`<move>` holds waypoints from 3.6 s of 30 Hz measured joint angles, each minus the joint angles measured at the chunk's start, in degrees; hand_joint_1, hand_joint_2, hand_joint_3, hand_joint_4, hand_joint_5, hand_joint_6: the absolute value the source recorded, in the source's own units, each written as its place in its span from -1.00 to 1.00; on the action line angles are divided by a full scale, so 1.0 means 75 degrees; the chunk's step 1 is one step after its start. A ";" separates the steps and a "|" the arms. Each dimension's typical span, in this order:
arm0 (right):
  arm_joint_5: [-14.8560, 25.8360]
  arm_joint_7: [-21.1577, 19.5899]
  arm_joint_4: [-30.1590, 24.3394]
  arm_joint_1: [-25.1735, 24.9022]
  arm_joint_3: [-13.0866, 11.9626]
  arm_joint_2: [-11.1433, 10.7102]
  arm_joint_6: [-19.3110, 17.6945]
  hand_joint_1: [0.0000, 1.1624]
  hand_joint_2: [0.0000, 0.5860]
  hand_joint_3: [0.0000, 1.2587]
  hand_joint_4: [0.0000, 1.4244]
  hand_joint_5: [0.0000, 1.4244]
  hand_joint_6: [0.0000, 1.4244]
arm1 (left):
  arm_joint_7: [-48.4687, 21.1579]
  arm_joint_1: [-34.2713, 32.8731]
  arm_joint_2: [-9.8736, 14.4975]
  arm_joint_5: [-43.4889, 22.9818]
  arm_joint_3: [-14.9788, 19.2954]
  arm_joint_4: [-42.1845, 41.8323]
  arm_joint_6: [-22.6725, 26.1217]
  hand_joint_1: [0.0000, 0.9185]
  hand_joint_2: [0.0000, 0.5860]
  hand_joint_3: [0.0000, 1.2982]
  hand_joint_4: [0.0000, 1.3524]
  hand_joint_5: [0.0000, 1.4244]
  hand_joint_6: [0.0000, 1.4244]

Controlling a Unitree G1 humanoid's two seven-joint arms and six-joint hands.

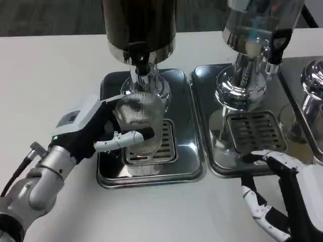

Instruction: Grasp the cup under the faucet to collect the drink, then remove the cup.

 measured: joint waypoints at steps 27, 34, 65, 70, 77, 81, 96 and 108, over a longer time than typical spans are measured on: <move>0.0140 0.0182 0.0027 -0.0276 0.0072 -0.0056 0.0000 -0.26 0.51 -0.27 -0.53 -0.50 -0.44 | -0.0251 0.0088 0.0404 0.0006 0.0003 -0.0459 -0.0056 -1.00 -0.89 -0.79 -0.86 -0.43 -0.10; 0.0171 0.0242 0.0050 -0.0340 0.0073 -0.0066 0.0000 -0.26 0.51 -0.26 -0.53 -0.50 -0.44 | -0.0250 0.0111 0.0482 0.0034 -0.0006 -0.0602 -0.0055 -1.00 -0.90 -0.79 -0.86 -0.44 -0.11; 0.0378 0.0416 0.0133 -0.0564 0.0061 -0.0151 0.0000 -0.26 0.51 -0.25 -0.53 -0.50 -0.41 | 0.1432 0.0596 0.0603 0.0936 -0.0304 -0.1249 0.0381 -0.65 -0.52 -0.50 -0.13 0.19 0.50; 0.0436 0.0449 0.0137 -0.0565 0.0021 -0.0157 0.0000 -0.26 0.51 -0.25 -0.53 -0.50 -0.41 | 0.1513 0.0574 0.0590 0.0964 -0.0334 -0.1248 0.0416 -0.65 -0.51 -0.48 -0.11 0.21 0.52; 0.0474 0.0484 0.0138 -0.0580 -0.0001 -0.0189 0.0000 -0.26 0.51 -0.25 -0.53 -0.50 -0.41 | 0.1533 0.0465 0.0468 0.0973 -0.0473 -0.1232 0.0471 -0.65 -0.53 -0.55 -0.11 0.21 0.53; 0.0480 0.0487 0.0138 -0.0580 -0.0003 -0.0199 0.0000 -0.26 0.51 -0.25 -0.53 -0.50 -0.41 | 0.1531 0.0451 0.0440 0.0943 -0.0497 -0.1232 0.0433 -0.72 -0.57 -0.69 -0.18 0.18 0.46; 0.0653 0.0528 0.0386 -0.0786 0.0000 -0.0291 -0.0002 -0.26 0.51 -0.25 -0.53 -0.50 -0.41 | 0.1451 0.0841 0.0986 0.0441 0.0077 -0.1622 0.0220 -0.98 -0.85 -0.76 -0.37 -0.02 0.25; 0.0707 0.0530 0.0432 -0.0840 0.0021 -0.0315 -0.0006 -0.26 0.51 -0.25 -0.53 -0.50 -0.43 | -0.1608 0.1881 0.1926 -0.3065 0.1844 -0.2841 -0.1215 -1.00 -0.73 -0.59 -0.65 -0.47 -0.13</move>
